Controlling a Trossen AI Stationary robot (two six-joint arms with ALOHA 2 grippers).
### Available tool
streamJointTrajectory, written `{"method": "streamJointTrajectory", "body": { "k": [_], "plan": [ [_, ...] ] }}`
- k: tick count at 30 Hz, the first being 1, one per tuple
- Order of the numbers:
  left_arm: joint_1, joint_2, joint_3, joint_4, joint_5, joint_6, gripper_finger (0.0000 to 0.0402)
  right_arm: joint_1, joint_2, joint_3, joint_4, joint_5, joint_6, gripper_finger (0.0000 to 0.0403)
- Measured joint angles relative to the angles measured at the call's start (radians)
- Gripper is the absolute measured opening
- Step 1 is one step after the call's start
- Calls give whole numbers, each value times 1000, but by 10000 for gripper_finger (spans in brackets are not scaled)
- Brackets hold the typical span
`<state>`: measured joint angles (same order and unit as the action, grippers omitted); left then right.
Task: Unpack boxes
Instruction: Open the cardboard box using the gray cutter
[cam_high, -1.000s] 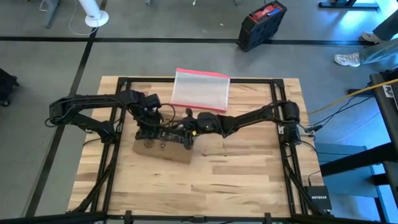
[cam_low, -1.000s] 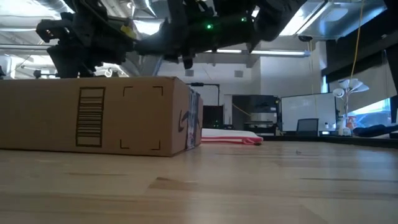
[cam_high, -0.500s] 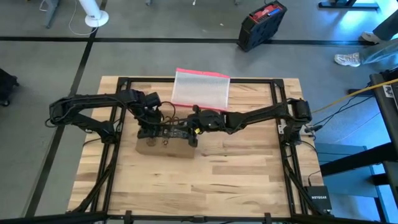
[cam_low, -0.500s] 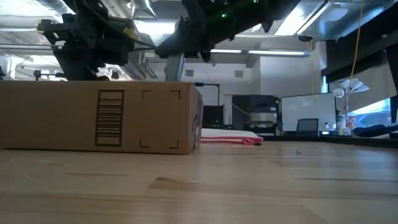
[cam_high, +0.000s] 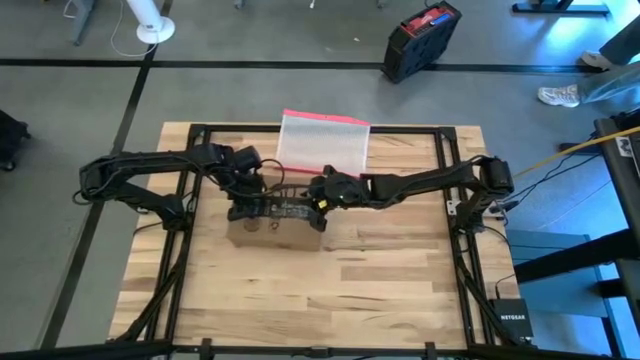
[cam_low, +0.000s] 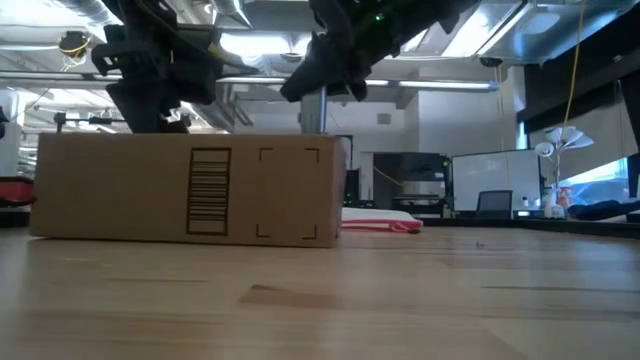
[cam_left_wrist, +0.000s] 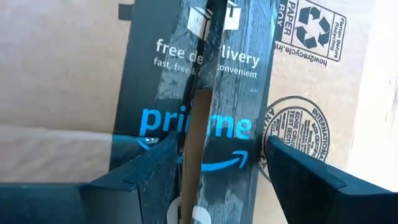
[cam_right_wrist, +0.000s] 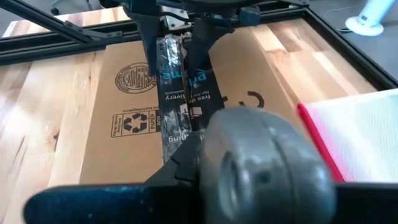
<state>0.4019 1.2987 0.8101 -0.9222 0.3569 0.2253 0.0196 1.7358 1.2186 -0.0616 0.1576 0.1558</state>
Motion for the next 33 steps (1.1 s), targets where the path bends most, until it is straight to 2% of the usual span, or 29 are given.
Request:
{"method": "streamJointTrajectory", "body": {
  "k": [6,10,16,22,29,33],
  "plan": [
    [0,0,0,5,0,-4,235,-1,-56,-5,-36,12,1,60],
    [1,-1,-2,-47,-19,-11,235,-3,-108,-6,-126,37,-1,60],
    [1,0,-3,-41,-24,-14,235,-7,-149,-6,-234,55,1,60],
    [0,-2,0,-40,-17,-45,235,-7,-154,-5,-169,38,12,60],
    [0,-25,93,-60,-28,-70,235,-7,-170,-5,-222,-12,108,61],
    [1,-44,156,-70,-26,-80,235,-7,-219,-3,-370,-62,219,60]
  ]
}}
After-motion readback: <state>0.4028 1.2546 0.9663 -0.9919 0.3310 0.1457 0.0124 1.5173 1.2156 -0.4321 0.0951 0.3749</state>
